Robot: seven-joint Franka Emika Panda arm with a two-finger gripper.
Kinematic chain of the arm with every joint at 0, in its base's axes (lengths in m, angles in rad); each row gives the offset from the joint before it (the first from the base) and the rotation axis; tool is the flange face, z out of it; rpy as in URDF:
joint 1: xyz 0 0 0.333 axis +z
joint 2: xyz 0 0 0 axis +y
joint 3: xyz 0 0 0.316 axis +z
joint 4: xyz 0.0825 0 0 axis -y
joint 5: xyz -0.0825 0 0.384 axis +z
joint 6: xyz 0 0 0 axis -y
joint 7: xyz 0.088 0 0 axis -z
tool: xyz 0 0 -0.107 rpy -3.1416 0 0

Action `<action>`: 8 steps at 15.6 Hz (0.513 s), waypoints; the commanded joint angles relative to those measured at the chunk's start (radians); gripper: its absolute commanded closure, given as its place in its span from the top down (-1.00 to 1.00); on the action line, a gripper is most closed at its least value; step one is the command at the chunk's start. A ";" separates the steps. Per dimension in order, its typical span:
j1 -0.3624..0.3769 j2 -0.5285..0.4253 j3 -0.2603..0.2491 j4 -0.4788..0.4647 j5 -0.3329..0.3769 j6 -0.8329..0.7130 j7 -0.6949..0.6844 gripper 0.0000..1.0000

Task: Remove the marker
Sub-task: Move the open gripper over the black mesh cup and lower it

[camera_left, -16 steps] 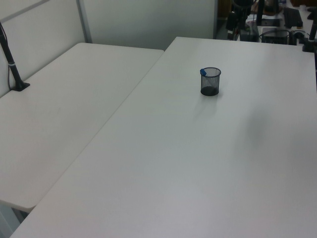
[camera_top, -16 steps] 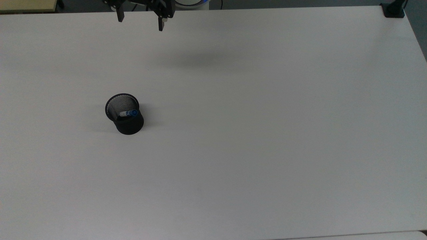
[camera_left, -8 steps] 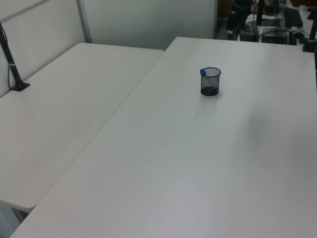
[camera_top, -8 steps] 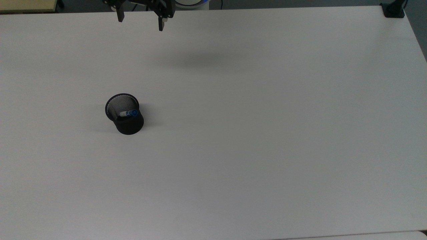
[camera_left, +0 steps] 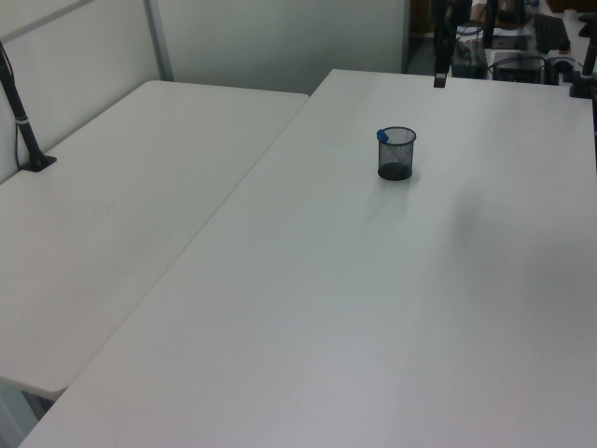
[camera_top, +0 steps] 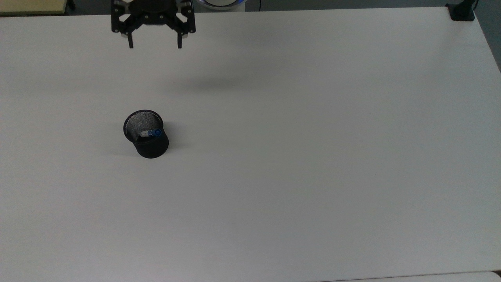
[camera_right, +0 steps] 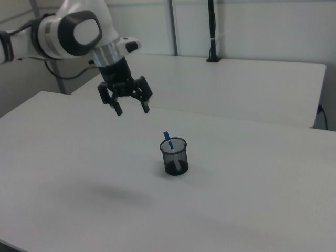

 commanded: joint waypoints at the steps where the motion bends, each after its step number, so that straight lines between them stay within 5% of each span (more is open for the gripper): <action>1: -0.003 0.078 -0.006 0.012 -0.047 0.164 -0.043 1.00; 8: -0.018 0.224 -0.008 -0.018 -0.110 0.493 -0.044 1.00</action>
